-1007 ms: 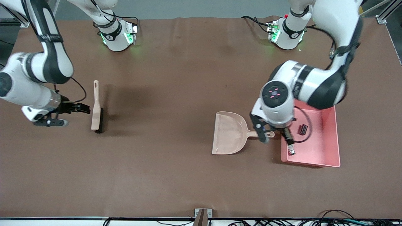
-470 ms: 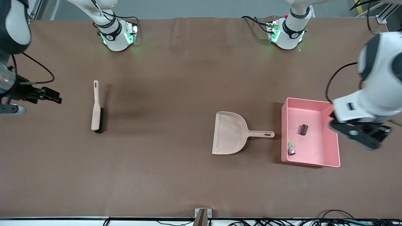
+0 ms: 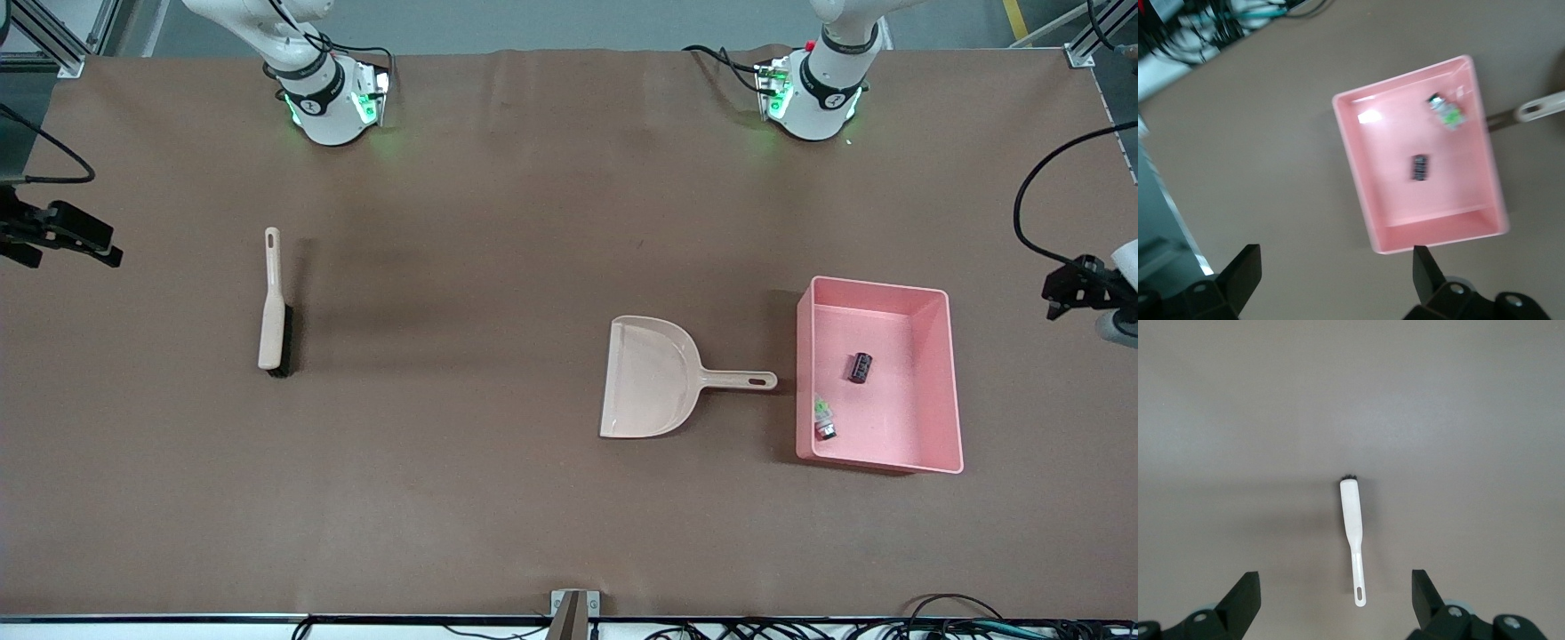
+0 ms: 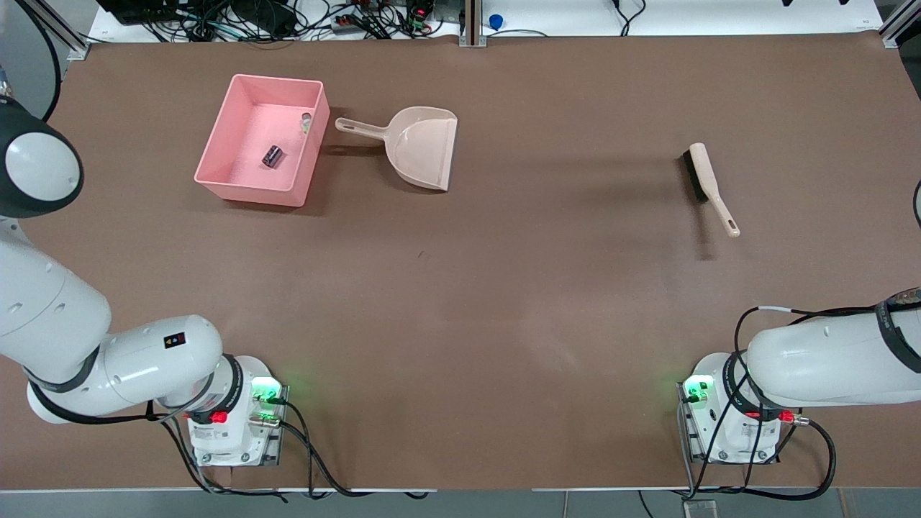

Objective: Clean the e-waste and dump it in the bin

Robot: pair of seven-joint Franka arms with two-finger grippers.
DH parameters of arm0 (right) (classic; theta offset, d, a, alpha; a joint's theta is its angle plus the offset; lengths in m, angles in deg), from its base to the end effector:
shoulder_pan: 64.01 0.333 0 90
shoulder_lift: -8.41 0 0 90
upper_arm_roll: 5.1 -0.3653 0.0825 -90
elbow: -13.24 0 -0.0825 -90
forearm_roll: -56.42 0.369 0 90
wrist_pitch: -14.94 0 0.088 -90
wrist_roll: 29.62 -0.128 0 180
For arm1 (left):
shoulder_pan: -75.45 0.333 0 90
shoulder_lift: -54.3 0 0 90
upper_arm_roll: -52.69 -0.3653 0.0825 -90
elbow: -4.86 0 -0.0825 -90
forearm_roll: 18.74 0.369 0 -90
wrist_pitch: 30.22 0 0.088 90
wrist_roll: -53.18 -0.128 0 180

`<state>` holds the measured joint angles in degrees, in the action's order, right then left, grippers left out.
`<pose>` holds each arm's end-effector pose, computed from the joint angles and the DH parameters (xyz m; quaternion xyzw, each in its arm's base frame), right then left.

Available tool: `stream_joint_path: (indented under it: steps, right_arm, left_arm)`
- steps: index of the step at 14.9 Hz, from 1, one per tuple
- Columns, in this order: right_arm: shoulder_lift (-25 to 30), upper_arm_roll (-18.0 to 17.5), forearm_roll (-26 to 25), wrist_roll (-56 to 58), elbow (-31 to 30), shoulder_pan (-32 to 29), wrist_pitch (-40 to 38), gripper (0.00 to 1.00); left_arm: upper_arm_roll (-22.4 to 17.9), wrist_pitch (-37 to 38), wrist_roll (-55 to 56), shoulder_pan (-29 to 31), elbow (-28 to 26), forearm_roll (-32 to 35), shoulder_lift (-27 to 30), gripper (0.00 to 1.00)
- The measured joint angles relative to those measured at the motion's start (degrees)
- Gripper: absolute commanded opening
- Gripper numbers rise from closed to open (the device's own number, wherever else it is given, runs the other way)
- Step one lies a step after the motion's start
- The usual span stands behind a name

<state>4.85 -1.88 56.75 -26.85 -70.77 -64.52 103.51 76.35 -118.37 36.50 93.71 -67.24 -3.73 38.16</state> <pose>0.5593 -0.0345 0.6642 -0.9999 0.0082 -0.0088 0.0006 0.6313 0.0183 0.6396 -0.9812 0.1777 -0.0021 0.0756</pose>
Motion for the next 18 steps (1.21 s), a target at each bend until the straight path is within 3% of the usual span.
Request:
stream_joint_path:
  steps: [4,7,9,11,16,18]
  right_arm:
    - [-0.1,2.6,0.1,0.0,0.6,1.7,0.0,1.0]
    - [-0.1,3.0,0.0,0.0,1.0,1.7,0.0,1.0]
    - [-0.1,3.1,0.0,0.0,1.3,1.7,0.0,1.0]
    - [-0.2,3.1,0.0,0.0,1.7,1.7,0.0,1.0]
    - [-0.2,3.2,0.0,0.0,2.0,1.7,0.0,1.0]
    - [-0.3,3.4,0.0,0.0,2.6,1.6,0.1,1.0]
  left_arm:
    - [-3.3,2.9,11.0,-1.1,-0.2,-7.6,1.4,1.0]
    - [-15.1,3.7,11.1,-10.8,-0.2,-12.3,2.2,1.0]
    - [-19.6,4.9,11.4,-17.0,-0.8,-13.3,3.1,1.0]
    - [-20.0,4.1,12.1,-19.0,-4.1,-13.3,5.3,1.0]
    - [-20.7,-5.3,12.1,-18.4,-19.9,-13.4,14.8,1.0]
    - [-21.0,-7.5,12.1,-18.1,-23.4,-13.4,17.3,1.0]
